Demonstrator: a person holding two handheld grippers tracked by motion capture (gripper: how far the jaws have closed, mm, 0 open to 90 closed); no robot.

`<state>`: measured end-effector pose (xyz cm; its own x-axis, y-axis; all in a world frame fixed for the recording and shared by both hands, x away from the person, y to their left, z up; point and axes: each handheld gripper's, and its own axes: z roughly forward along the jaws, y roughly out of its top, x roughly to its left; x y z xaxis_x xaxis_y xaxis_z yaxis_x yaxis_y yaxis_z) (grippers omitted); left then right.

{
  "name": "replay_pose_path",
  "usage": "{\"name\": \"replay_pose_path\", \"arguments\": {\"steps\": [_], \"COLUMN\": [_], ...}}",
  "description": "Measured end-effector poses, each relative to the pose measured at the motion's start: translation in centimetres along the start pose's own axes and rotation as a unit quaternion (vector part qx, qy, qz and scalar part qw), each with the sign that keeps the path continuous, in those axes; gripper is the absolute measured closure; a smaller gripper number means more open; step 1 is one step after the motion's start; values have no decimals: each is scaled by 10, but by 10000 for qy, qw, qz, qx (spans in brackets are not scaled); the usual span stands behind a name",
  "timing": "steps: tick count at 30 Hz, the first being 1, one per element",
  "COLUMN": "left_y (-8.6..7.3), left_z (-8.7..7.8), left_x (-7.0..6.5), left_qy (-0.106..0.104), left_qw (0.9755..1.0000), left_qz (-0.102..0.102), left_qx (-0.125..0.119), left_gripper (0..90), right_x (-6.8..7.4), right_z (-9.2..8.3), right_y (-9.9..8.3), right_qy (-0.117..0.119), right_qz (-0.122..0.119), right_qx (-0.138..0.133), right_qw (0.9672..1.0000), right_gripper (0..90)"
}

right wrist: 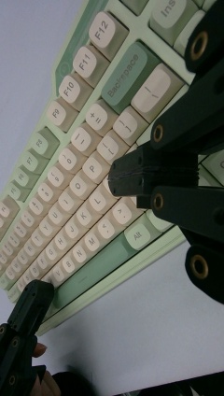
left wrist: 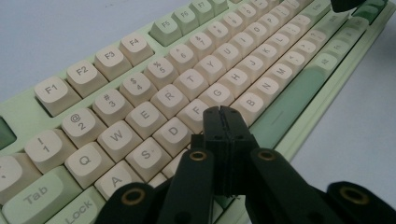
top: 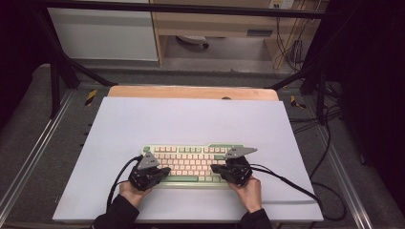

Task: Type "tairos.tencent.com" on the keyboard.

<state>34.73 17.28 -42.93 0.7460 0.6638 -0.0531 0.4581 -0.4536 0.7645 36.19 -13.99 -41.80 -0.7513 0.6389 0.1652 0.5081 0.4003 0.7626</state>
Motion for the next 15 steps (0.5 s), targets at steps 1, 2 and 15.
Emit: {"name": "replay_pose_path", "arguments": {"steps": [1,2,15], "left_y": [0,0,-1], "left_z": [0,0,1], "left_x": [0,0,-1], "left_qy": [-3,0,-19], "left_qw": [10000,10000,10000], "left_qz": [-2,-1,48], "left_qx": [0,0,40], "left_gripper": [899,899,899], "right_x": [0,0,0], "right_z": [0,0,0], "right_y": [0,0,0], "right_qy": [-2,-1,-1], "right_qz": [-12,-10,-5], "right_qx": [8,10,0], "right_qw": [10000,10000,10000], "right_gripper": [900,900,900]}}
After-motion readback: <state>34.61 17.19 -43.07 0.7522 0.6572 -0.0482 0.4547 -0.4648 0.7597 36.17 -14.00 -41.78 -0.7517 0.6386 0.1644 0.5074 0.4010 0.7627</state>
